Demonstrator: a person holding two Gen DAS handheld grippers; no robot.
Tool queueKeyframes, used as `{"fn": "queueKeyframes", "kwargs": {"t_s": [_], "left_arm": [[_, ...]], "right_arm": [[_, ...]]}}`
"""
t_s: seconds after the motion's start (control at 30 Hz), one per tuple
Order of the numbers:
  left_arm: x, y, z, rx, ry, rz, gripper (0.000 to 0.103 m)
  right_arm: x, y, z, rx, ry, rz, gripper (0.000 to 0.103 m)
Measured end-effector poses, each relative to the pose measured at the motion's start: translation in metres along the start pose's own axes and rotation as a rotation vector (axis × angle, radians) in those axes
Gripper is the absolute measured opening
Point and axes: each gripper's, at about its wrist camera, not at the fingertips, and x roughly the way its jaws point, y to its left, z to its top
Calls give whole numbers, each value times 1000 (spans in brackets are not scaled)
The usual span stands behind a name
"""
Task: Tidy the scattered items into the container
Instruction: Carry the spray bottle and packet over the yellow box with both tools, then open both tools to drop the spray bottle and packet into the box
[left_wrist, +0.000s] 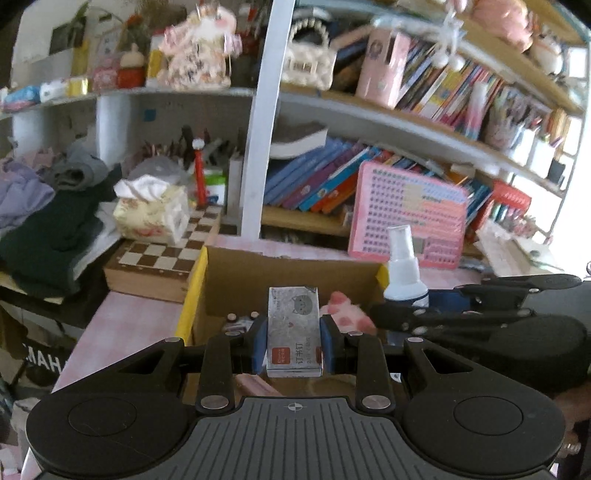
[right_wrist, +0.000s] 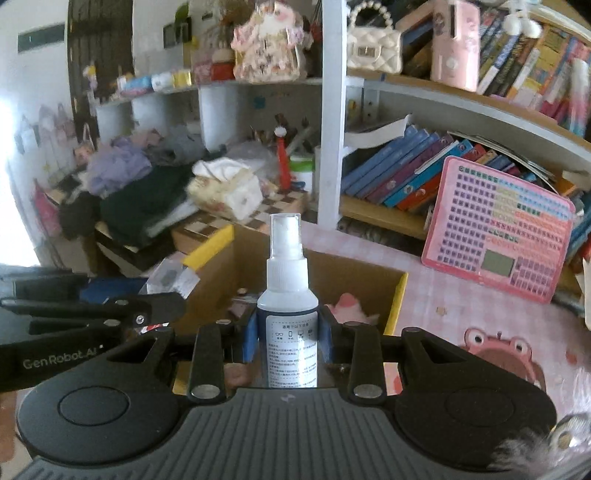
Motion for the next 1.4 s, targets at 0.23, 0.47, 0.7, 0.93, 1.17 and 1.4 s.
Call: {"fn": "queueKeyframes", "kwargs": {"t_s": [0.23, 0.47, 0.7, 0.93, 1.17, 1.4], "left_arm": [[67, 4, 5, -6, 124, 44, 28], [103, 2, 3, -11, 214, 45, 29], [104, 2, 3, -31, 202, 24, 36], [72, -1, 10, -23, 98, 13, 54], [25, -12, 11, 11, -1, 4, 66], [-30, -16, 3, 11, -60, -8, 74]], "right_arm": [[71, -7, -11, -79, 170, 12, 31], [95, -3, -15, -120, 235, 44, 31], [93, -7, -13, -113, 218, 28, 37], [66, -12, -2, -84, 148, 7, 48], [30, -4, -1, -53, 83, -11, 49], [-17, 10, -10, -38, 15, -25, 55]]}}
